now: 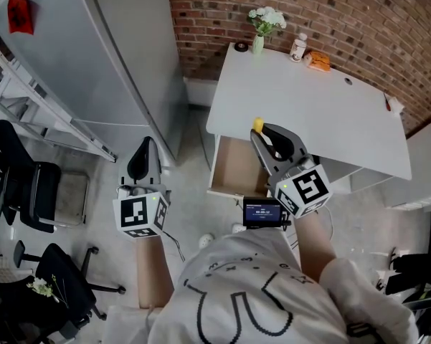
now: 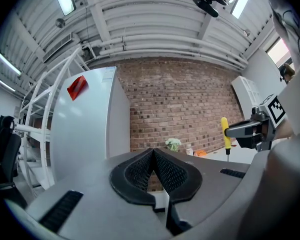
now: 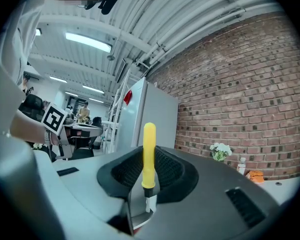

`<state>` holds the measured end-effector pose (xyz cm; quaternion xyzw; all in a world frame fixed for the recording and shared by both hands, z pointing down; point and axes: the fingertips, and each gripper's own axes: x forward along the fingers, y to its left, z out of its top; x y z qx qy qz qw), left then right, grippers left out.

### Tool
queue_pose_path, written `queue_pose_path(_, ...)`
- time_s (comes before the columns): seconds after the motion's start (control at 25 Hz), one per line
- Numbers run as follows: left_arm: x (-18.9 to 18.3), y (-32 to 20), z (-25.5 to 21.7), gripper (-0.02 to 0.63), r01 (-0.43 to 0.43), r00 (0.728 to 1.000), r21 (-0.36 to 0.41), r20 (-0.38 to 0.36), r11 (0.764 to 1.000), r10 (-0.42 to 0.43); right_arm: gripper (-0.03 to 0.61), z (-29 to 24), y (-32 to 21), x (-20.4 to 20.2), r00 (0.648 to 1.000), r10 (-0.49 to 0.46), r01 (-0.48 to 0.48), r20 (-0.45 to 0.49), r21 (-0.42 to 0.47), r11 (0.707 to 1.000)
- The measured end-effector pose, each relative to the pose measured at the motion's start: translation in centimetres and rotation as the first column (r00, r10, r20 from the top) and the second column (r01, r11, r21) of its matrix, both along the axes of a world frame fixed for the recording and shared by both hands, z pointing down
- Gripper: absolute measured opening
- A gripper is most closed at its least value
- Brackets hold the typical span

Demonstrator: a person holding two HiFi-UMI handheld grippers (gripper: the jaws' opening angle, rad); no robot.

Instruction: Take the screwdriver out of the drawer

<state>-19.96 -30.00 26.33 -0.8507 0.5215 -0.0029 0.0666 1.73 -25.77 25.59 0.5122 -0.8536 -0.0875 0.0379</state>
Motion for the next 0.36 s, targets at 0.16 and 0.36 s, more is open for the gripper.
queue_pose_path(0.16, 0.33, 0.28, -0.39, 0.011, -0.021, 1.000, 0.019, 0.002, 1.000, 0.021, 0.072, 0.01, 0.14, 0.13, 1.000, 0.006, -0.006, 0.002, 0.001, 1.000)
queue_pose_path(0.36, 0.61, 0.46, -0.41, 0.011, -0.030, 1.000, 0.025, -0.003, 0.999, 0.030, 0.071, 0.14, 0.27, 0.30, 1.000, 0.006, -0.006, 0.002, 0.000, 1.000)
